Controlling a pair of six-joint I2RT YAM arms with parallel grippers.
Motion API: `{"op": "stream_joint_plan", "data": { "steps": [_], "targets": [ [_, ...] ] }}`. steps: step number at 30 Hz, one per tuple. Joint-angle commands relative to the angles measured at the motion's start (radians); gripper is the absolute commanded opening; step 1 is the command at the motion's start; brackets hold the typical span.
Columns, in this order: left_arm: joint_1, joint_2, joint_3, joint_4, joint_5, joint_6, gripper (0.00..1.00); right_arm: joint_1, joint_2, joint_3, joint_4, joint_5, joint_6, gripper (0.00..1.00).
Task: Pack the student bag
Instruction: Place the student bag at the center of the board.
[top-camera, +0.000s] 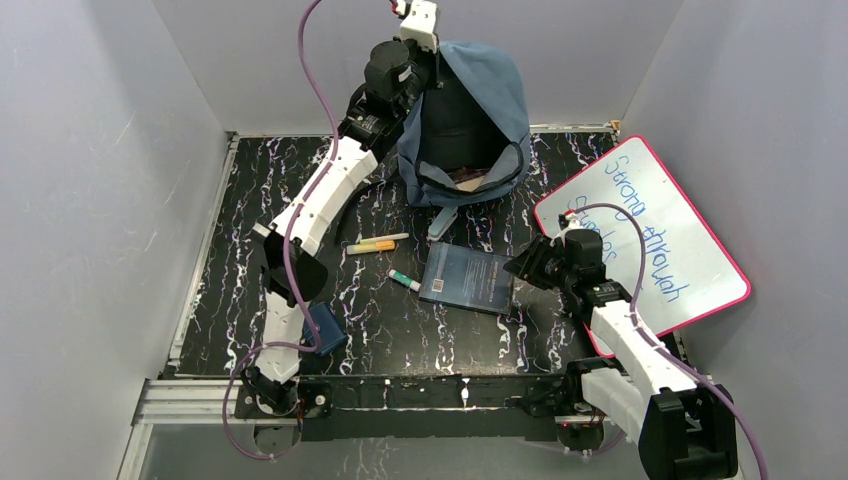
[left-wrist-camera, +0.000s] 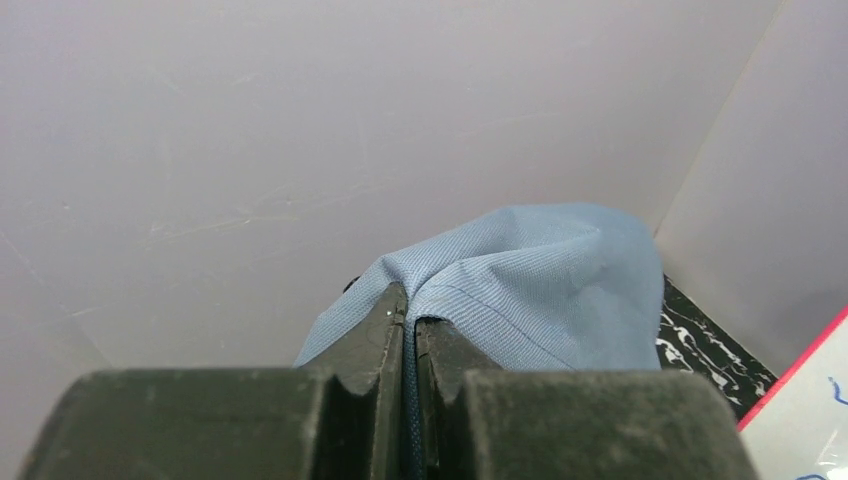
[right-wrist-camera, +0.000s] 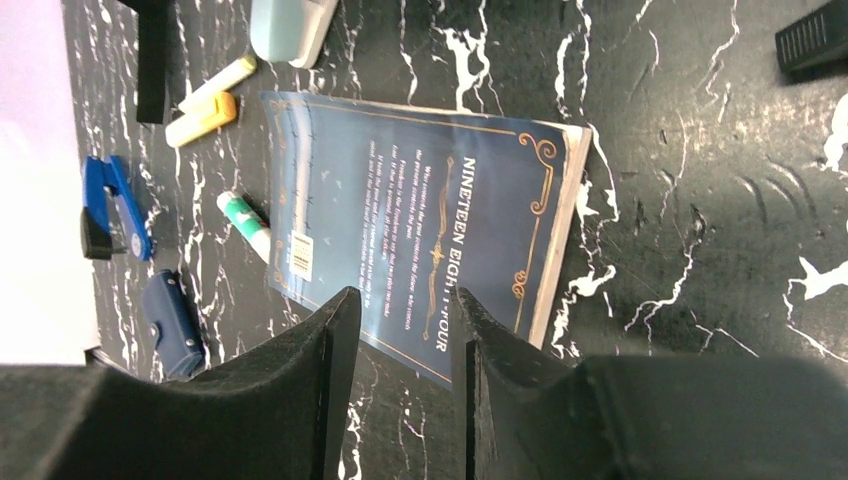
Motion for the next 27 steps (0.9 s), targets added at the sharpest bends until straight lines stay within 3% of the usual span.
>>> {"op": "stream_joint_plan", "data": {
  "steps": [1, 5, 13, 17, 27],
  "targets": [
    [0.008, -0.052, 0.012, 0.104, -0.111, 0.05, 0.0, 0.001, 0.002, 0.084, 0.089, -0.014, 0.025, 0.47],
    [0.057, -0.034, 0.015, 0.087, -0.168, 0.068, 0.0, 0.001, 0.039, 0.114, 0.091, -0.031, 0.031, 0.48],
    [0.245, -0.038, -0.015, -0.066, -0.221, -0.053, 0.0, 0.002, 0.041, 0.092, 0.092, -0.036, 0.044, 0.49],
    [0.307, -0.13, -0.156, -0.134, -0.252, -0.12, 0.0, 0.001, 0.036, 0.074, 0.092, -0.029, 0.053, 0.49],
    [0.461, -0.418, -0.676, -0.231, -0.318, -0.282, 0.0, 0.002, 0.079, 0.076, 0.125, -0.041, 0.049, 0.5]
  ]
}}
